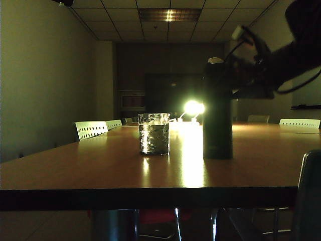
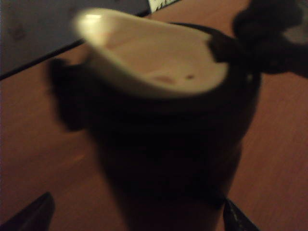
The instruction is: Pick up the black thermos cup, pour some water from it into the cup, and then put the thermos cup back on the table.
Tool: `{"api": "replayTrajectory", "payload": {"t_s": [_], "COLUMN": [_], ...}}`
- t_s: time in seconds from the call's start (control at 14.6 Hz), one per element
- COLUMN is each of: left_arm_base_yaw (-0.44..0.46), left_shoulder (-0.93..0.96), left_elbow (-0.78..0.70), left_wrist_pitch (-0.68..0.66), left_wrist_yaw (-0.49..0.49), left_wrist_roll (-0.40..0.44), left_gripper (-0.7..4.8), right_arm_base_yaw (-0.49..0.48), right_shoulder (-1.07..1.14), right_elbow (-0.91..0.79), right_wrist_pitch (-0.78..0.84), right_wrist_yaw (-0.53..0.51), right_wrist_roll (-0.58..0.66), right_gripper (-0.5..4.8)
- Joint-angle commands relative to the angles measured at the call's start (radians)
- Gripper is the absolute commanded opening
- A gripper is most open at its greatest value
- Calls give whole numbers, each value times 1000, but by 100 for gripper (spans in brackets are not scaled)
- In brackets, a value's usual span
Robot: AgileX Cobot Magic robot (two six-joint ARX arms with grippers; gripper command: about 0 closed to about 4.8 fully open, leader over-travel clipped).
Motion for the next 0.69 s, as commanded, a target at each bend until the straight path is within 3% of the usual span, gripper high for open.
{"api": "replayTrajectory", "payload": {"t_s": [0.07, 0.69], "left_arm_base_yaw": [0, 0], "left_shoulder": [-2, -2], "left_elbow": [3, 3], "left_wrist_pitch": [10, 10], "left_wrist_yaw": [5, 5], "left_wrist_roll": [-3, -3], "left_gripper": [-5, -5], "right_arm_base_yaw": [-7, 18], "right_shoulder": [-24, 74], "right_elbow": [1, 1], "right_wrist_pitch": [-32, 171], "right_wrist_yaw": [-2, 39], "right_wrist_roll": [-24, -55], "right_gripper": [479, 479]}}
